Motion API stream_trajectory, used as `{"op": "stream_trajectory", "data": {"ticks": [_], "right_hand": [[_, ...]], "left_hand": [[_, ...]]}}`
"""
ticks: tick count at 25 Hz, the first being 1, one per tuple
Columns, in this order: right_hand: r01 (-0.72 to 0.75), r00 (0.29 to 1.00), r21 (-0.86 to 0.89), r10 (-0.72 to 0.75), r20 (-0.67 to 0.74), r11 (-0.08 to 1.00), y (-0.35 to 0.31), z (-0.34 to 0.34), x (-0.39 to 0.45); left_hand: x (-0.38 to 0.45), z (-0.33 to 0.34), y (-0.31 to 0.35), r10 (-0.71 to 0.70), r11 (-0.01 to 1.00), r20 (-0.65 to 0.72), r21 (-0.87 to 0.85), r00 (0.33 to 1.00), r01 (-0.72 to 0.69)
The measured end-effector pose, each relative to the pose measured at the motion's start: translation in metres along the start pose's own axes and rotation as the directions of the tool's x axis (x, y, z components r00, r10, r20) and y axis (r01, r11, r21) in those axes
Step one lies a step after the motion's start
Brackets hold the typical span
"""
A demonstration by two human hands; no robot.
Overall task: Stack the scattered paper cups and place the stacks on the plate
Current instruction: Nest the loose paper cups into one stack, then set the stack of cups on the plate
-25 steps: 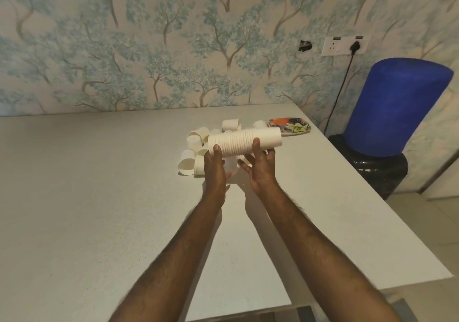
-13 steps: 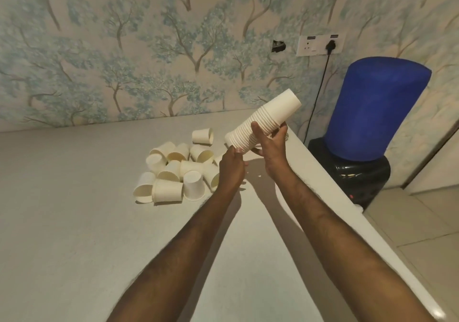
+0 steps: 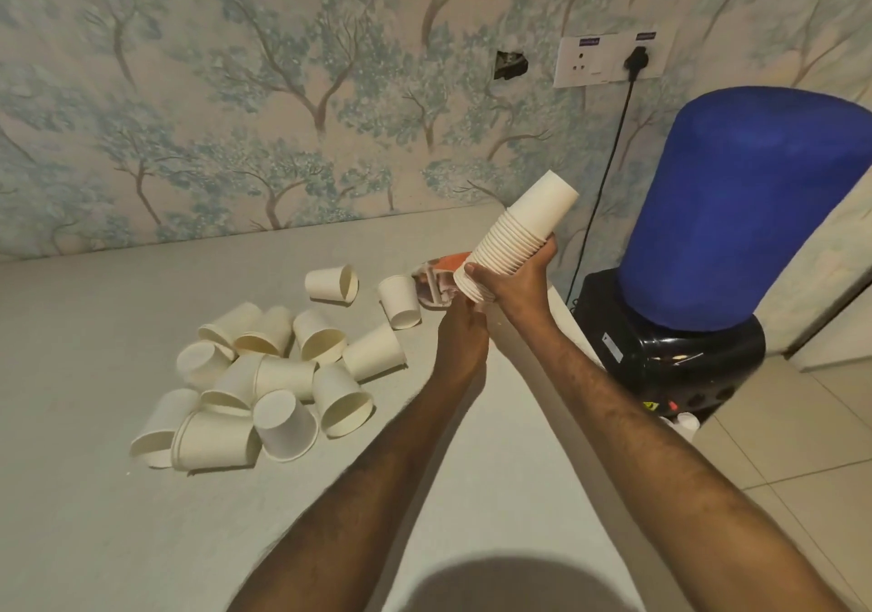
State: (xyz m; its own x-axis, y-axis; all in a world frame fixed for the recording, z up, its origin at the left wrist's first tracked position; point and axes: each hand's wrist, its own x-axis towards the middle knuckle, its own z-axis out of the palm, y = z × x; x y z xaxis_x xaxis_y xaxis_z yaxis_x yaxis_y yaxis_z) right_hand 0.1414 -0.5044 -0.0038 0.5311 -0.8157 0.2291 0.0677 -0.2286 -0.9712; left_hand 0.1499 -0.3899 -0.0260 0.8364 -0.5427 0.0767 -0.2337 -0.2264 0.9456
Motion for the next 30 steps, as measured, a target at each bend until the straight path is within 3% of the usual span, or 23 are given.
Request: {"op": "stream_trajectory", "data": {"ticks": [2, 4, 7, 14, 20, 30], "right_hand": [[-0.009, 1.000, -0.022, 0.009, -0.002, 1.000, 0.014, -0.001, 0.010], [0.015, 1.000, -0.074, -0.016, -0.005, 0.997, 0.026, -0.004, 0.021], [0.075, 0.997, -0.195, -0.074, 0.013, 0.978, 0.037, -0.010, 0.038], [0.181, 0.980, -0.429, -0.124, 0.157, 0.885, 0.047, -0.008, 0.059], [0.263, 0.960, -0.498, -0.174, 0.217, 0.826, 0.053, 0.000, 0.059], [0.229, 0.969, -0.493, -0.148, 0.198, 0.839, 0.055, 0.001, 0.059]], "left_hand": [[-0.002, 0.001, -0.025, 0.112, 0.963, -0.018, 0.250, 0.994, -0.104], [0.000, 0.000, -0.053, 0.182, 0.795, 0.078, 0.575, 0.980, -0.194], [0.002, -0.002, -0.074, 0.098, 0.617, 0.208, 0.754, 0.973, -0.224], [0.002, 0.000, -0.087, 0.075, 0.572, 0.243, 0.784, 0.967, -0.241], [0.002, 0.002, -0.090, 0.070, 0.574, 0.231, 0.787, 0.970, -0.229], [0.003, 0.000, -0.085, 0.031, 0.604, 0.239, 0.769, 0.971, -0.209]]}}
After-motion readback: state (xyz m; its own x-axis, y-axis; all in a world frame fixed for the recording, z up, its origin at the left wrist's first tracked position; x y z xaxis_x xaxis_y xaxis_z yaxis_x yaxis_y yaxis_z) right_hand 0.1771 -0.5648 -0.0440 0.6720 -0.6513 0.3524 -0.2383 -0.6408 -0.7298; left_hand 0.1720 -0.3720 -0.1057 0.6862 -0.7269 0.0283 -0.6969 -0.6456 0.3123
